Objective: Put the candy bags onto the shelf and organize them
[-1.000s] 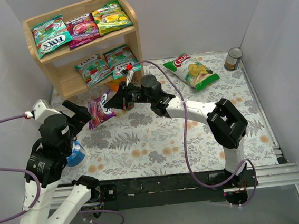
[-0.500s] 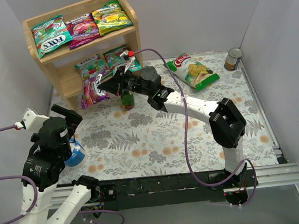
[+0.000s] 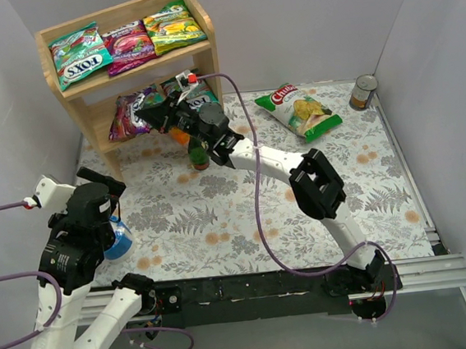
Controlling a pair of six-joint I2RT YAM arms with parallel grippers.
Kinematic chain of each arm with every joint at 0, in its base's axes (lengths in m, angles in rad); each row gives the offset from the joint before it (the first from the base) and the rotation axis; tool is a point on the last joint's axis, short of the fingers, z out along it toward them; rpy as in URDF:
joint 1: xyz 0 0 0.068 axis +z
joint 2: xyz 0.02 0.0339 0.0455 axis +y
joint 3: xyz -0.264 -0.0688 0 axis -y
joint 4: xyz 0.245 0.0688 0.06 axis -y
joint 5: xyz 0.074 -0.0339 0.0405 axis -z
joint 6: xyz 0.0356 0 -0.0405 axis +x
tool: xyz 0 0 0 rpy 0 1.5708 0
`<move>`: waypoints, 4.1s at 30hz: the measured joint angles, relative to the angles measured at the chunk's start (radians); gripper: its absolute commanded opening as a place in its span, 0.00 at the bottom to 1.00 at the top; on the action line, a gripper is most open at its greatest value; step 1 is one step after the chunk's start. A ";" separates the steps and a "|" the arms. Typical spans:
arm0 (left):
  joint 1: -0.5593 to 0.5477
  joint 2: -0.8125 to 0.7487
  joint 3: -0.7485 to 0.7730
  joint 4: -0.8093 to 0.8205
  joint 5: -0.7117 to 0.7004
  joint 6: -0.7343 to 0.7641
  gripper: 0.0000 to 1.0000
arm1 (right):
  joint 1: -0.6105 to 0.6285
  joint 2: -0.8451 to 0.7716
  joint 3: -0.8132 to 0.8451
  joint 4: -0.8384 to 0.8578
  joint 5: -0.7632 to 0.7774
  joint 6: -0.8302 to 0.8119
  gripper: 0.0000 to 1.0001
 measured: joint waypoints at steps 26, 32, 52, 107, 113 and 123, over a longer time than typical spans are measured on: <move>0.000 0.009 0.006 -0.020 0.004 -0.010 0.98 | 0.115 0.303 0.256 0.080 0.335 -0.249 0.31; 0.000 0.009 0.003 -0.003 0.016 -0.005 0.98 | 0.135 0.262 0.117 0.126 0.330 -0.256 0.66; 0.000 0.122 -0.013 0.177 0.177 -0.008 0.98 | 0.145 -0.250 -0.612 0.222 0.294 -0.222 0.89; 0.163 0.599 -0.103 0.891 0.296 -0.385 0.89 | 0.137 -1.440 -1.447 -0.456 0.621 -0.230 0.86; 0.163 0.605 -0.103 0.904 0.304 -0.385 0.79 | 0.131 -1.449 -1.461 -0.466 0.633 -0.231 0.86; 0.163 0.604 -0.105 0.898 0.254 -0.385 0.76 | 0.125 -1.449 -1.461 -0.472 0.637 -0.231 0.86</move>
